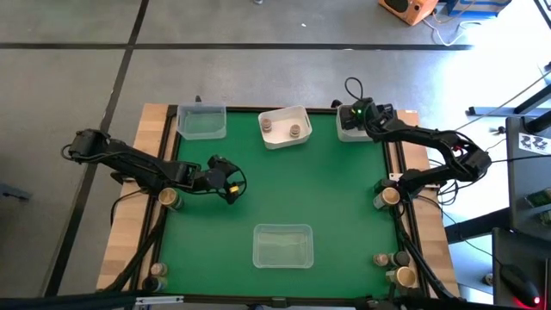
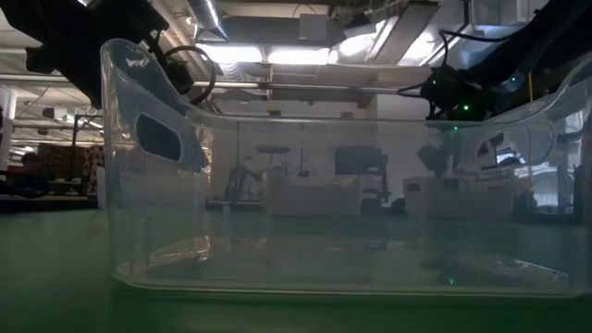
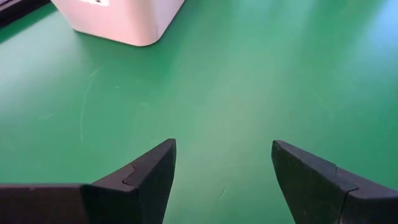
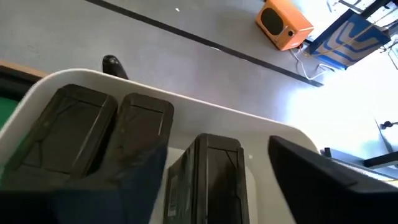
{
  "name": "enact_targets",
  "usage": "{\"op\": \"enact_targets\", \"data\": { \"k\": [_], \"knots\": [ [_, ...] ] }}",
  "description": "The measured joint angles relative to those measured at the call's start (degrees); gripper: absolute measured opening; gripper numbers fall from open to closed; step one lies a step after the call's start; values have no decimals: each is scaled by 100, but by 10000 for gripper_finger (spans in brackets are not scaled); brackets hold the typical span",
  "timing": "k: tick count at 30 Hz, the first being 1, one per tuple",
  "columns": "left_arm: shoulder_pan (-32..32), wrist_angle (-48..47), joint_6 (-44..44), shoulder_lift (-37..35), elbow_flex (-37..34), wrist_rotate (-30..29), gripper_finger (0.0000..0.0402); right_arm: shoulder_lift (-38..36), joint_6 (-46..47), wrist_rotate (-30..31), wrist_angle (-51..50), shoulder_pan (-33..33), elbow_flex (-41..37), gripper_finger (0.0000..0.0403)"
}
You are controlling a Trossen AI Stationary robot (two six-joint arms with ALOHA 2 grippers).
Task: Sort spices by type
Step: Put the green seasoning can into the right white bin, then put the gold seasoning bottle into the top transparent bin
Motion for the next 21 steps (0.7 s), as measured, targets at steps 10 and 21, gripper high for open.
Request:
{"op": "enact_targets", "data": {
  "k": [10, 21],
  "knots": [
    [0, 1, -54, 0, 0, 1, 249, -1088, -470, -491, -706, 111, 413, 329],
    [-44, -1692, 686, -256, 1345, 317, 249, -1789, -1044, -2120, -225, 1632, 471, 330]
  ]
}}
